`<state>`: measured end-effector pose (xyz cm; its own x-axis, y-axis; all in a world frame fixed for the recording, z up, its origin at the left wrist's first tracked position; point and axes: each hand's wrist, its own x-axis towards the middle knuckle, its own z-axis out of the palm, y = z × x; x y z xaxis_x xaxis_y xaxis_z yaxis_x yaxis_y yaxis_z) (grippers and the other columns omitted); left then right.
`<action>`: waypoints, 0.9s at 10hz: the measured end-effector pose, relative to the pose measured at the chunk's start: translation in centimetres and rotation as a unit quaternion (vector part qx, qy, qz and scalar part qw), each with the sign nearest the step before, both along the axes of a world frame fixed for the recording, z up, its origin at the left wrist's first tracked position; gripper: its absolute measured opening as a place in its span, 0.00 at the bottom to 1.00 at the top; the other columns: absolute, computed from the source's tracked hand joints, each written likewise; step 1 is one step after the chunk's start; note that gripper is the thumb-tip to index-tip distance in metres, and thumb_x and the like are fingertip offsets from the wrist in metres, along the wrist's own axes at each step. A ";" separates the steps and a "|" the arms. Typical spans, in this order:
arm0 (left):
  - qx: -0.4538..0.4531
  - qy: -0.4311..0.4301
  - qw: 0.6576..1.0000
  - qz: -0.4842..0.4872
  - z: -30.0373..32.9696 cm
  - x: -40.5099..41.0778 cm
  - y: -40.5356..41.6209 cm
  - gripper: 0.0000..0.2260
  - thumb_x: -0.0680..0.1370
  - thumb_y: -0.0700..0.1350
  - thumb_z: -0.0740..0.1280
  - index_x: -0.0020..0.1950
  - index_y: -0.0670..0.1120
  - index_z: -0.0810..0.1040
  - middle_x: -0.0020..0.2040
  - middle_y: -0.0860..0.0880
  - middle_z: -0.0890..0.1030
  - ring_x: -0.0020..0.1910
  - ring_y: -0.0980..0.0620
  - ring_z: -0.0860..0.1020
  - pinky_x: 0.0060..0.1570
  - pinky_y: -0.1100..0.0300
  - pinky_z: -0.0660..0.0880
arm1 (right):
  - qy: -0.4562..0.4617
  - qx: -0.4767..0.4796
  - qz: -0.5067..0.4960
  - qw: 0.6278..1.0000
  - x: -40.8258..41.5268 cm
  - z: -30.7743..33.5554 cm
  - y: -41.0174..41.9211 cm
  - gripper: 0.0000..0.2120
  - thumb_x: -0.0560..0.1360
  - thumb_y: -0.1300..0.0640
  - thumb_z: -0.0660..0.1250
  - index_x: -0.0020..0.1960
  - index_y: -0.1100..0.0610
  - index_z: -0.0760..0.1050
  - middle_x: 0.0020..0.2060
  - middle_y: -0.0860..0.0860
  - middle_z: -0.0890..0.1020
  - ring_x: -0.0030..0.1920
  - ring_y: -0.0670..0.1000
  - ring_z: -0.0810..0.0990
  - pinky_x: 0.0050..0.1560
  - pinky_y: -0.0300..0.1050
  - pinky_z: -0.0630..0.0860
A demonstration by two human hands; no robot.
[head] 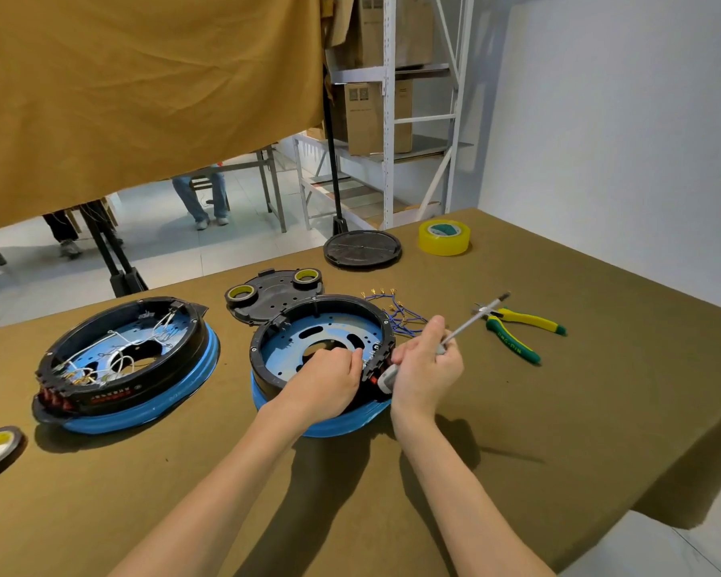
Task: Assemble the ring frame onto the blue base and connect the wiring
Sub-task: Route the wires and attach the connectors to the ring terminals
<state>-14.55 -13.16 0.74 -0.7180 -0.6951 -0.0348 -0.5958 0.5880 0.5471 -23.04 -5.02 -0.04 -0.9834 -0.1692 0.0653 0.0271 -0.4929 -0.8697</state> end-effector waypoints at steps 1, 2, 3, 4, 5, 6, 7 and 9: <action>0.002 0.017 1.000 -0.015 -0.2 0.5 0.1 0.16 0.87 0.41 0.50 0.63 0.34 0.74 0.37 0.47 0.67 0.38 0.45 0.68 0.39 0.50 0.67 | -0.022 -0.009 -0.010 1.000 -0.7 0.2 0.7 0.19 0.85 0.47 0.60 0.40 0.58 0.70 0.22 0.48 0.73 0.23 0.48 0.72 0.26 0.40 0.73; 0.013 0.021 1.000 -0.005 -0.6 0.3 0.0 0.17 0.87 0.41 0.50 0.65 0.34 0.73 0.36 0.48 0.66 0.38 0.45 0.69 0.38 0.51 0.65 | -0.026 -0.016 -0.001 1.000 -0.1 0.6 -0.4 0.18 0.85 0.48 0.60 0.41 0.58 0.70 0.22 0.48 0.73 0.23 0.48 0.72 0.26 0.40 0.73; -0.045 -0.024 0.999 -0.016 -0.3 -0.1 -0.3 0.24 0.87 0.50 0.49 0.57 0.33 0.76 0.34 0.54 0.67 0.42 0.46 0.72 0.48 0.48 0.73 | -0.012 -0.015 0.014 1.000 0.6 1.3 -1.0 0.20 0.85 0.48 0.59 0.39 0.59 0.70 0.22 0.49 0.73 0.23 0.48 0.73 0.29 0.41 0.75; -0.013 -0.009 1.000 -0.007 -0.5 -0.1 -0.4 0.20 0.87 0.44 0.49 0.66 0.33 0.74 0.35 0.52 0.66 0.40 0.45 0.71 0.45 0.46 0.72 | 0.003 -0.022 0.014 1.000 0.1 1.1 -0.2 0.20 0.85 0.49 0.59 0.39 0.59 0.69 0.22 0.49 0.73 0.24 0.49 0.72 0.28 0.42 0.74; -0.007 -0.039 0.999 -0.015 -0.2 0.0 -0.5 0.22 0.84 0.36 0.50 0.79 0.35 0.60 0.37 0.48 0.63 0.35 0.46 0.66 0.38 0.45 0.69 | 0.023 -0.029 0.003 0.999 0.3 0.9 -0.3 0.19 0.85 0.49 0.59 0.38 0.56 0.68 0.22 0.48 0.71 0.23 0.49 0.70 0.25 0.41 0.71; -0.058 -0.077 0.994 -0.042 -0.2 0.0 -0.5 0.24 0.84 0.35 0.51 0.81 0.37 0.57 0.37 0.49 0.62 0.33 0.48 0.65 0.38 0.45 0.69 | 0.040 -0.002 0.020 0.999 0.9 1.0 -0.9 0.17 0.85 0.51 0.59 0.39 0.55 0.70 0.22 0.46 0.71 0.23 0.47 0.69 0.24 0.39 0.69; -0.085 -0.076 0.993 -0.041 -0.3 0.0 -0.4 0.22 0.84 0.36 0.51 0.80 0.37 0.59 0.37 0.49 0.63 0.35 0.47 0.66 0.39 0.44 0.72 | 0.044 0.005 0.030 0.999 0.4 0.8 -0.2 0.18 0.86 0.51 0.59 0.39 0.57 0.68 0.23 0.47 0.71 0.23 0.48 0.68 0.23 0.39 0.68; -0.112 -0.025 0.992 -0.052 -0.1 0.7 0.2 0.15 0.86 0.51 0.52 0.51 0.45 0.74 0.35 0.49 0.69 0.33 0.47 0.69 0.38 0.43 0.75 | 0.046 -0.003 0.018 0.999 0.3 0.6 0.6 0.18 0.85 0.52 0.60 0.39 0.58 0.67 0.23 0.48 0.70 0.22 0.49 0.68 0.23 0.40 0.68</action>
<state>-13.85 -13.01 0.63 -0.7877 -0.6116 0.0740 -0.5487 0.7511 0.3671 -22.77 -4.41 0.61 -0.9665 -0.2034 0.1564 -0.0354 -0.4980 -0.8664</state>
